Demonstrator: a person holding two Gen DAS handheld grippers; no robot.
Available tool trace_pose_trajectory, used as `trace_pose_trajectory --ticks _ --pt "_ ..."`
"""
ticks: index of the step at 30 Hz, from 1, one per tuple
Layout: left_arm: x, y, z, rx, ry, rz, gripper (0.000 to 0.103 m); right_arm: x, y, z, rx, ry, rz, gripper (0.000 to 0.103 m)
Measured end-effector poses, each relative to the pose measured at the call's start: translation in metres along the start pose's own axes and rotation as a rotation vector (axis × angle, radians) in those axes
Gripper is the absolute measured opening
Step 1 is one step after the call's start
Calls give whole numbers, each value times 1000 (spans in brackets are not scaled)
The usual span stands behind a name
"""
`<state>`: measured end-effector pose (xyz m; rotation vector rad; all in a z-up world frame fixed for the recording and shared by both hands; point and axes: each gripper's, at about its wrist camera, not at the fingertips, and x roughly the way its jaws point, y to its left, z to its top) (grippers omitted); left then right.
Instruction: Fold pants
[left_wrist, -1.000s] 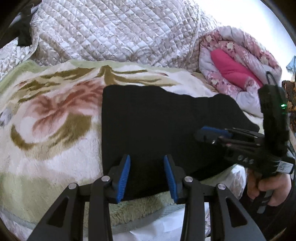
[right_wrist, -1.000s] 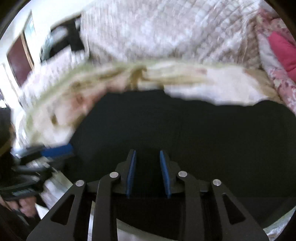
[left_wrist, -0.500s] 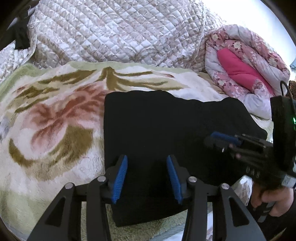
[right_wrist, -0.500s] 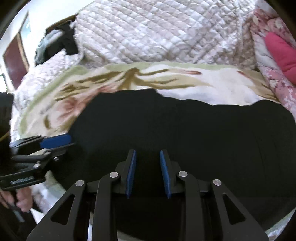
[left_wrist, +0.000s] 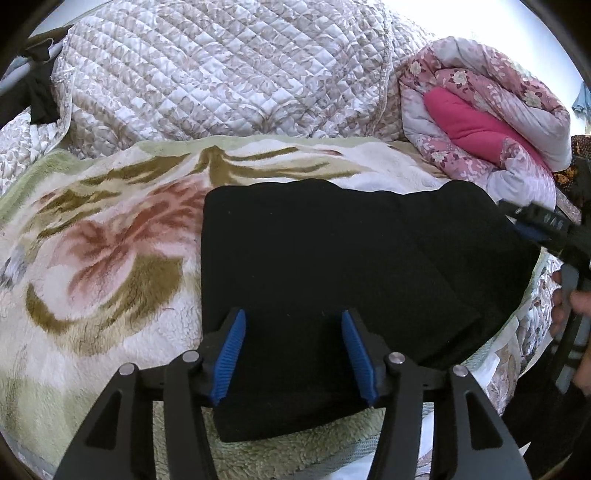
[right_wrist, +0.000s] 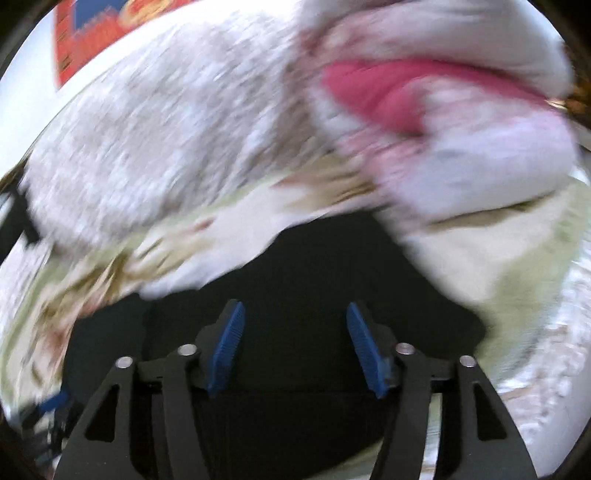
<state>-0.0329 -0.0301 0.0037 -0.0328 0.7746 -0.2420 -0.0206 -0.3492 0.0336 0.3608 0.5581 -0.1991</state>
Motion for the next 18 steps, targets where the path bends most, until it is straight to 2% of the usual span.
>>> trace_pose_trajectory --ticks 2,4,9,18 --pt "0 0 0 2 1 -1 58 -2 -26 3 109 -21 -66 67" --pt "0 0 -1 2 1 -1 58 0 -50 3 221 -16 -85 68" --pt "0 0 -1 2 0 0 59 17 -80 -9 383 81 -58 70" --pt "0 -1 -1 4 0 1 61 6 -69 -20 425 115 38 73"
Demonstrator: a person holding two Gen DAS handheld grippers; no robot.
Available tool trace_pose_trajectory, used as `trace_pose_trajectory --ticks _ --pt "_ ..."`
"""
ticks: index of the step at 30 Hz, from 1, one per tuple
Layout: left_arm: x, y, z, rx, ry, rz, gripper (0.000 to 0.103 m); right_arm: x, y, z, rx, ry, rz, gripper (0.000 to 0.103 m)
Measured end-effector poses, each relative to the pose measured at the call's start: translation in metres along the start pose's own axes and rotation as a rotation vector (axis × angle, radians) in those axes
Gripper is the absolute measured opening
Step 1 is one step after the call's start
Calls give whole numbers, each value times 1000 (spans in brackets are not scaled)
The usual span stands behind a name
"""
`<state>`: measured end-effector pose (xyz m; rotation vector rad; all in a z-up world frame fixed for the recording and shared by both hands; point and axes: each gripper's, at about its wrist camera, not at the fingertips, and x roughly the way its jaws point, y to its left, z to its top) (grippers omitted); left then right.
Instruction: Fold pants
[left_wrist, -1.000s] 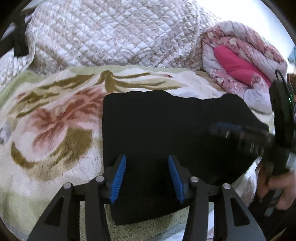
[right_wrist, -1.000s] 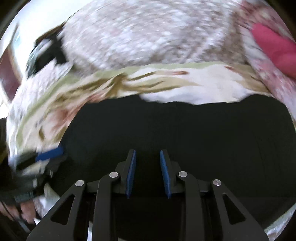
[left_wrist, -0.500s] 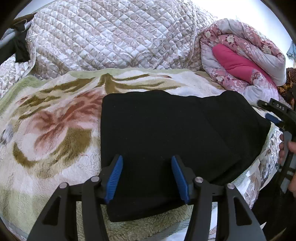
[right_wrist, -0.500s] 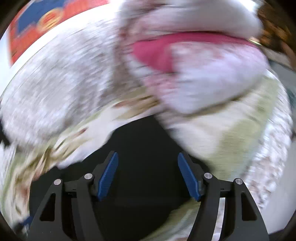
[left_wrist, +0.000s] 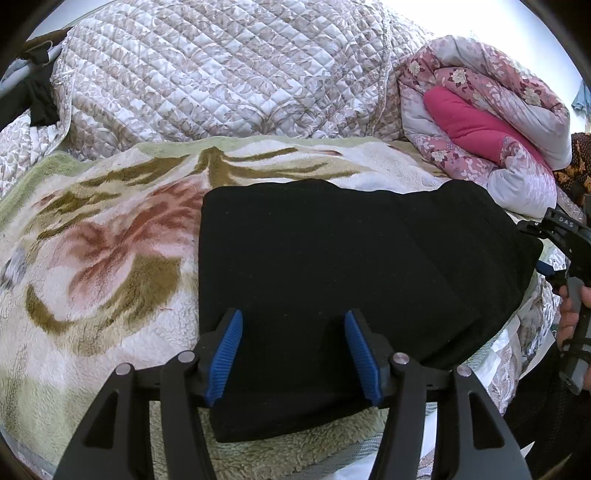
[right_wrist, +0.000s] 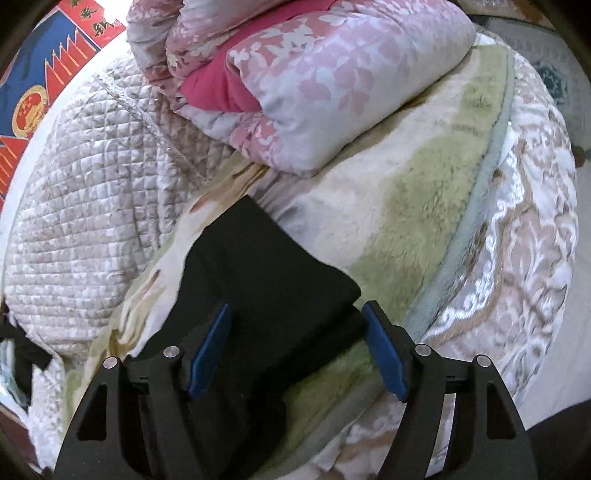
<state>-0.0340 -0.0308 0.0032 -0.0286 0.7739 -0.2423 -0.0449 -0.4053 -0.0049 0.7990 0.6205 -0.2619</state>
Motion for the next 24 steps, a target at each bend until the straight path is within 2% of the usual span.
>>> trace_pose_trajectory --ticks 3,7,11,13,19,22,24 --pt "0 0 0 3 -1 1 61 -3 -3 -1 35 14 28 73" --pt "0 -1 0 7 -2 3 62 -11 0 -9 5 22 6 73" --pt "0 -2 0 5 -2 5 63 -13 9 -17 -43 30 51 73" --pt "0 -3 0 6 -2 6 64 -9 14 -13 -75 27 59 73" --pt "0 -3 0 7 -2 5 65 14 12 7 -49 20 69 73" --pt "0 -3 0 5 -2 4 65 22 16 15 -73 18 56 66" --pt "1 -4 0 2 0 0 65 25 17 16 -87 32 60 42"
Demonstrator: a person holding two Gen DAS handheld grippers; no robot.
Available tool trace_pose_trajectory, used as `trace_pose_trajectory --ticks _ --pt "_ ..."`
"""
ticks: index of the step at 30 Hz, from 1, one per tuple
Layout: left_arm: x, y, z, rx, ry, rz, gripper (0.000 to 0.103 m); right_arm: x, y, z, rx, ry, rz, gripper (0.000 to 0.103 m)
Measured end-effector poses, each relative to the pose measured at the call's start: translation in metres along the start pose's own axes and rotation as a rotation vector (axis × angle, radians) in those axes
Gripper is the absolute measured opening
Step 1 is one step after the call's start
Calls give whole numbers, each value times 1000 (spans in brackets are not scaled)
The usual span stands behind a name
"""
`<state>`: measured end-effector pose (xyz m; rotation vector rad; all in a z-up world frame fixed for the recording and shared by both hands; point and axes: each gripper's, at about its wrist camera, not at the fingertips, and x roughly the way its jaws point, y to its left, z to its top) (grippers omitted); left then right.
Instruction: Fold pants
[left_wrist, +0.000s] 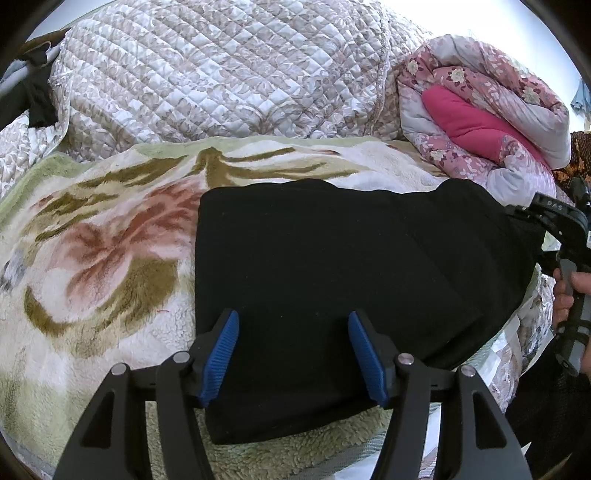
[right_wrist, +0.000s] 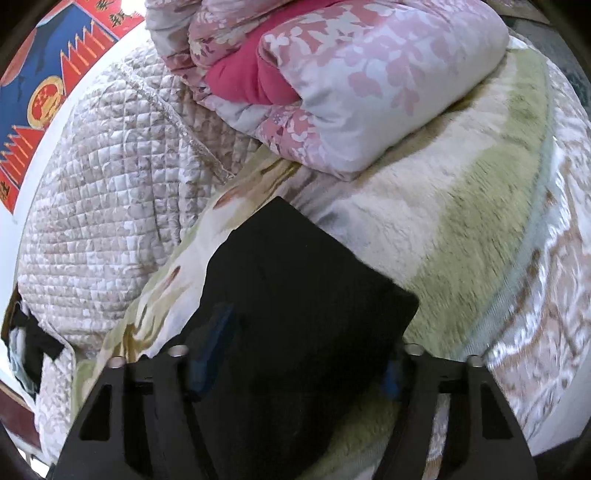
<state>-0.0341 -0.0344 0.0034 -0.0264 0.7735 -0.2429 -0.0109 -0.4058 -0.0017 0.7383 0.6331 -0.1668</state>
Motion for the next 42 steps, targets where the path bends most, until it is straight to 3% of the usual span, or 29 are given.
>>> trace_pose_trajectory --ticks 3,6,9,14,20,25,28,36,41,42 --pt "0 0 1 -10 3 -6 65 1 3 1 -22 13 12 29" --pt "-3 3 3 -29 6 -21 64 -9 19 4 -82 -14 39 24" --pt "-10 11 8 -78 -6 -43 64 -20 43 5 -156 -35 86 22" --pt "-22 34 15 -137 -48 5 64 -30 110 -12 -344 -33 184 22" --pt "-30 76 17 -260 -53 88 64 -17 187 -59 -552 49 312 22" --pt "-33 98 13 -323 -39 131 64 13 234 -130 -772 215 366 22" --pt "-32 105 10 -352 -29 131 64 31 236 -161 -841 290 344 22" --pt "-32 107 7 -360 -21 136 64 -5 243 -145 -856 168 410 22" --pt "-34 111 6 -376 -24 146 64 24 241 -178 -930 296 392 22" --pt "-35 112 5 -378 -27 148 64 24 240 -180 -935 287 395 22"
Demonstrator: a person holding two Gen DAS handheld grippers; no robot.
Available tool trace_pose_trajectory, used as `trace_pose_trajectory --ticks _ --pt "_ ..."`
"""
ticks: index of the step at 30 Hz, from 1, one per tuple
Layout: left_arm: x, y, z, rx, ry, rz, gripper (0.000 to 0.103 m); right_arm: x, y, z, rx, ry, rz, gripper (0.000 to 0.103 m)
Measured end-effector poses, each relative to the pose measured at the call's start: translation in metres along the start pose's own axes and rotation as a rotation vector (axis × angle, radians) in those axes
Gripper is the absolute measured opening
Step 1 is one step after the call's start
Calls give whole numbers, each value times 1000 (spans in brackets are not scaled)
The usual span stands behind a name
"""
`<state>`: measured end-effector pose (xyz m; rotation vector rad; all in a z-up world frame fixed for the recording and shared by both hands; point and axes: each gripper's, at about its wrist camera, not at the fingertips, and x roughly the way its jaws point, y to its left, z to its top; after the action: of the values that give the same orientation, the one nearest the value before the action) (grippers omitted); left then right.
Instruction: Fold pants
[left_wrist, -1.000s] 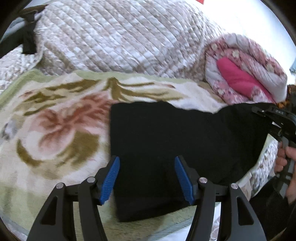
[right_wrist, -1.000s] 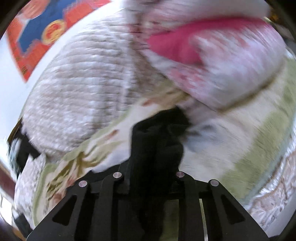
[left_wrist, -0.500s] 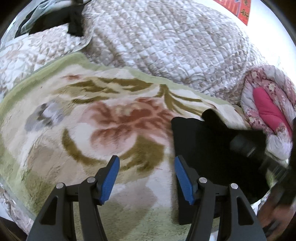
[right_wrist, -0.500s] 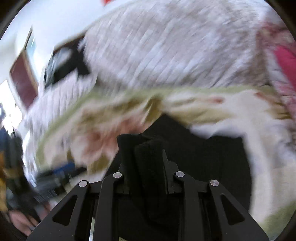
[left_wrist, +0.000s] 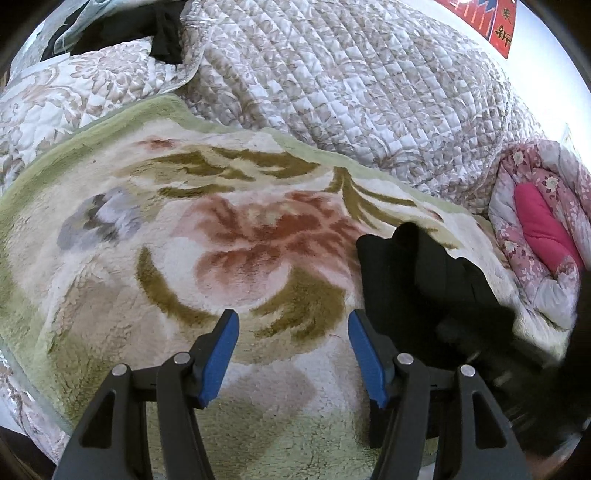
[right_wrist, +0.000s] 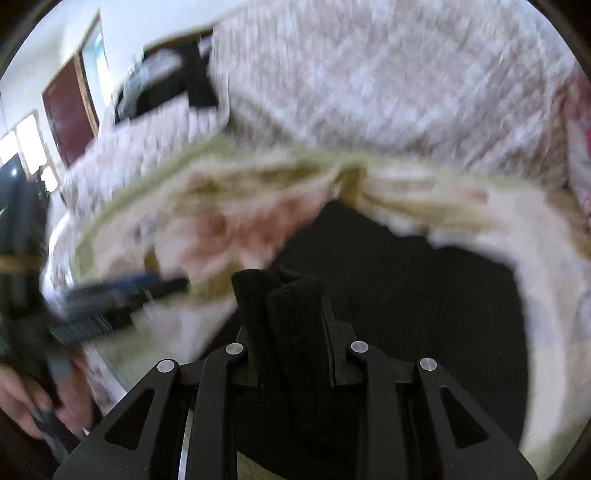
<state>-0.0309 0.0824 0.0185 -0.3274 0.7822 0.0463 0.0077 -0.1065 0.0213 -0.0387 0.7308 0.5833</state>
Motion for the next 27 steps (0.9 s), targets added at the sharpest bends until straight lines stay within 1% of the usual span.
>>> trace_pose_trajectory --ticks 6,8,10,11,13,16,19,20,22,24,26,27 --pt "-3 3 0 -11 -6 -1 64 -20 3 9 -9 -57 -3 22" --pt "-3 3 0 -9 -7 -1 64 -16 8 5 -26 -46 18 22" --pt "-3 3 0 -10 -6 -1 64 -4 8 -2 -33 -5 28 22" --pt "-3 3 0 -11 -5 0 64 -1 8 -4 -40 2 32 22" --pt "-3 3 0 -13 -6 1 64 -3 11 -4 -63 -5 25 22" --pt "-5 7 1 -24 -14 1 64 -6 9 -4 -49 -10 34 22" --pt "-4 7 1 -25 -13 0 64 -6 9 -6 -62 -12 40 23" --pt "-4 6 1 -23 -12 0 64 -6 9 -6 -61 -11 48 26" --pt "-3 5 1 -18 -9 2 64 -6 8 -6 -42 -10 92 35" --pt "-3 6 0 -19 -11 8 64 -7 10 -7 -37 -8 124 49" --pt "-3 7 0 -25 -10 12 64 -10 13 -7 -47 -2 158 57" --pt "-2 8 1 -31 -10 10 64 -12 13 -6 -44 0 182 58"
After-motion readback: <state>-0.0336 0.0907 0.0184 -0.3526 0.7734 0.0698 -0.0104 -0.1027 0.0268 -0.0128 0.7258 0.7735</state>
